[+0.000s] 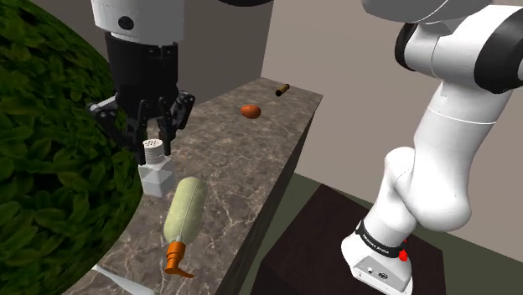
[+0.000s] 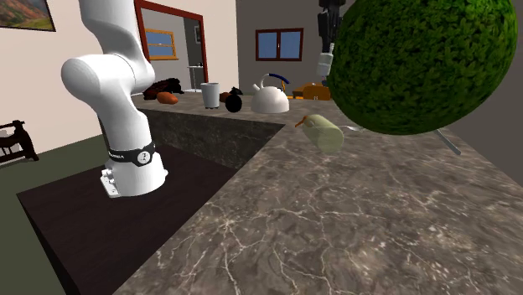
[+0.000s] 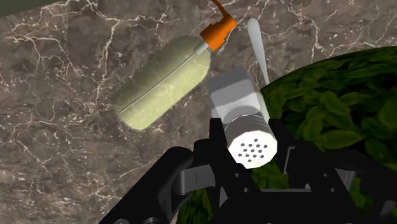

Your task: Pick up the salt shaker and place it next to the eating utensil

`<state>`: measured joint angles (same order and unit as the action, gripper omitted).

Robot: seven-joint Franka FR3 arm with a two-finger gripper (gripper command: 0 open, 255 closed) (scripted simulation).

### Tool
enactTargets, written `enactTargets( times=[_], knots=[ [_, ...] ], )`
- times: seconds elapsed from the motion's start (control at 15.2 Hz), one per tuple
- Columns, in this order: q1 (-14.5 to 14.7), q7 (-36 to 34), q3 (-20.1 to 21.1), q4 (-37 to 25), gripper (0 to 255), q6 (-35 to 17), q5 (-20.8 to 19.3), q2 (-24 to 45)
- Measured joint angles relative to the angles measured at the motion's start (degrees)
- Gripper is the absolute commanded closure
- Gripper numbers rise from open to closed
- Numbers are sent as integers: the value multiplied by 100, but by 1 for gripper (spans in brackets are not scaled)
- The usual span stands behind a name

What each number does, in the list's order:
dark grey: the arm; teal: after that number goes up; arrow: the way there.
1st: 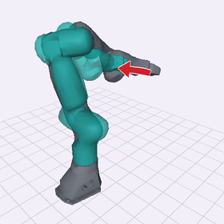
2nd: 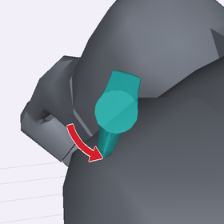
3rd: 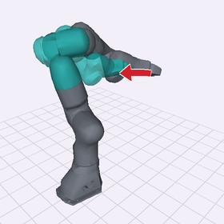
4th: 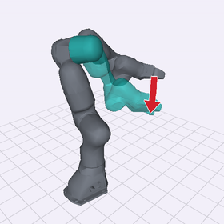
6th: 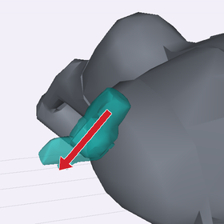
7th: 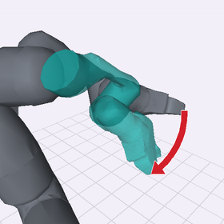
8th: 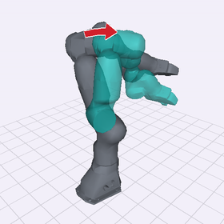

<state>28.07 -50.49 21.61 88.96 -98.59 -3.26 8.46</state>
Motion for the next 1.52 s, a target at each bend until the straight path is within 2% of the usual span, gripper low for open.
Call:
enactTargets(
  times=[0.2, 0.59, 0.86, 1.52],
  knots=[
    [280, -404, 175, -192, 255, -91, -75, 203],
    [1009, -1212, 404, -1362, 255, 292, -339, 1215],
    [1548, -1677, 393, -2176, 255, 548, -721, 1932],
    [1511, -1781, 376, -1459, 255, -163, -757, 1954]
  ],
)
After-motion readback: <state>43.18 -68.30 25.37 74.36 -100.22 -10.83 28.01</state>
